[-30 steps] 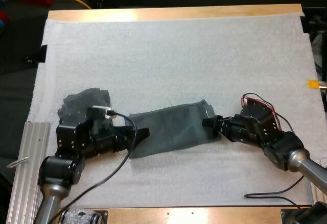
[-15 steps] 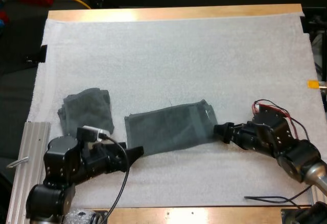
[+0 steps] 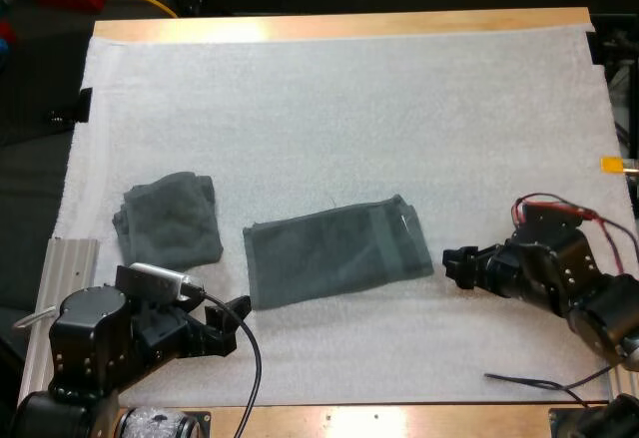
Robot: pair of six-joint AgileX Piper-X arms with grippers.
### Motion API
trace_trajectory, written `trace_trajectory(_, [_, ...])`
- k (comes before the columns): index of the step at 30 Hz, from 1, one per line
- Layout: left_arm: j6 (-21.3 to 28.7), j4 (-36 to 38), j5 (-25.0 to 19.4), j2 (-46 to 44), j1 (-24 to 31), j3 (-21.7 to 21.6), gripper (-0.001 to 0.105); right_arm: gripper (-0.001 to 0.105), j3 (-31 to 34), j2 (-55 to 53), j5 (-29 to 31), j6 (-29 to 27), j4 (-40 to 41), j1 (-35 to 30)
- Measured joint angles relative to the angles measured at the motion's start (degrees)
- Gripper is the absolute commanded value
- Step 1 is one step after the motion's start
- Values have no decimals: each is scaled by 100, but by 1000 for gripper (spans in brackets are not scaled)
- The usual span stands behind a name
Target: Pick towel from pile, fold and stack
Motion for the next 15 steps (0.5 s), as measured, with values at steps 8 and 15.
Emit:
trace_trajectory(8, [11,134,-33,0,0,-62,68,69,-759,0,646,-451,316,-51])
trace_trajectory(15, [11,253,62,0,0,-62,68,69,-1103,312,170,-858,529,-920])
